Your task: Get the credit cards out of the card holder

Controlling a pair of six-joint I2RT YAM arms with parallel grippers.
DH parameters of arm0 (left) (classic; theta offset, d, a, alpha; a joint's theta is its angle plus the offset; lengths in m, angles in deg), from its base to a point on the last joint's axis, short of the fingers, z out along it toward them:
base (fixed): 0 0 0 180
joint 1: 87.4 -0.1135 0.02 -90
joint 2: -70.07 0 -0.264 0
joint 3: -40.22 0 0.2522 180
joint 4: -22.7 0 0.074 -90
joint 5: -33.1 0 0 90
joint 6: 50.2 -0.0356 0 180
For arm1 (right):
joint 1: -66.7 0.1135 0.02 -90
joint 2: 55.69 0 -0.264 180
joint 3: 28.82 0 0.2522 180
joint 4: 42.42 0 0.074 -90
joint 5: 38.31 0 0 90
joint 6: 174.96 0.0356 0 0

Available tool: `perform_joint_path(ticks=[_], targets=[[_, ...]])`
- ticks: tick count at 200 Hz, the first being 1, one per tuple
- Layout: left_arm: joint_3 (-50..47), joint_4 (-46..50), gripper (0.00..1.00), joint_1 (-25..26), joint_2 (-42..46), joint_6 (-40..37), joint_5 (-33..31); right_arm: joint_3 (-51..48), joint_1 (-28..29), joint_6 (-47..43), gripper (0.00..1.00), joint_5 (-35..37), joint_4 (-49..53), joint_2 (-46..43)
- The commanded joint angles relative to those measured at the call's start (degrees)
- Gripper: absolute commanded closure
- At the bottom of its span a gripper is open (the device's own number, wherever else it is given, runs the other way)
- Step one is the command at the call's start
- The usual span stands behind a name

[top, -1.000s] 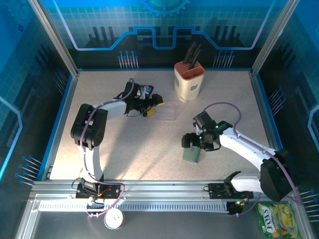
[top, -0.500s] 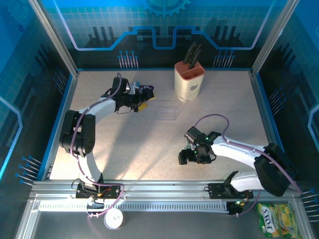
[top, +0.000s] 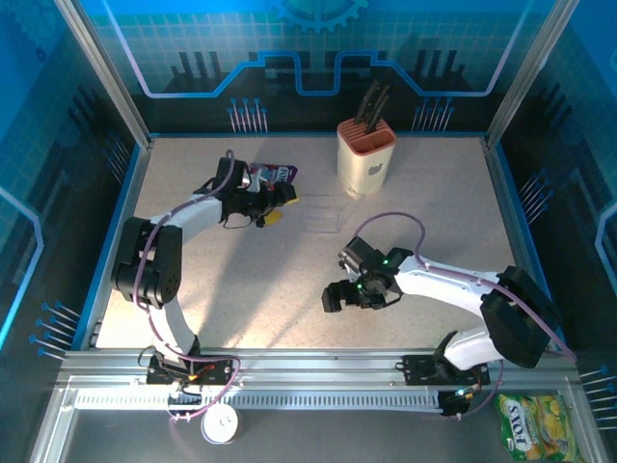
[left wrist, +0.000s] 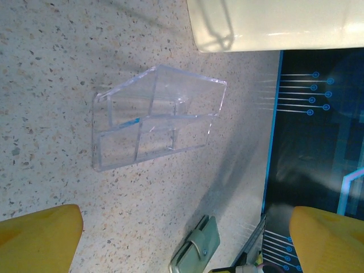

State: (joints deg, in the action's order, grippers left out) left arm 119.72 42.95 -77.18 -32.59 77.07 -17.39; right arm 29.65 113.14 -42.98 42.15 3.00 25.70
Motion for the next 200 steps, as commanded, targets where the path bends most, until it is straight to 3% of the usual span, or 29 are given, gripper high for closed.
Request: perform_joint_path(ticks=[1, 75, 200], targets=[[-1.61, 1.94, 0.05, -0.70, 2.00, -1.59, 0.48, 2.81, 0.59, -1.63, 0.04, -0.31, 0.60, 2.85], [-4.53, 3.20, 0.05, -1.43, 4.10, -2.60, -0.66, 10.67, -0.50, -6.32, 0.03, 3.22, 1.88, 10.86], [-7.24, 2.46, 0.05, -1.61, 5.46, -2.35, -1.80, 11.88, -8.27, -11.01, 0.03, 6.46, 0.96, 11.53]])
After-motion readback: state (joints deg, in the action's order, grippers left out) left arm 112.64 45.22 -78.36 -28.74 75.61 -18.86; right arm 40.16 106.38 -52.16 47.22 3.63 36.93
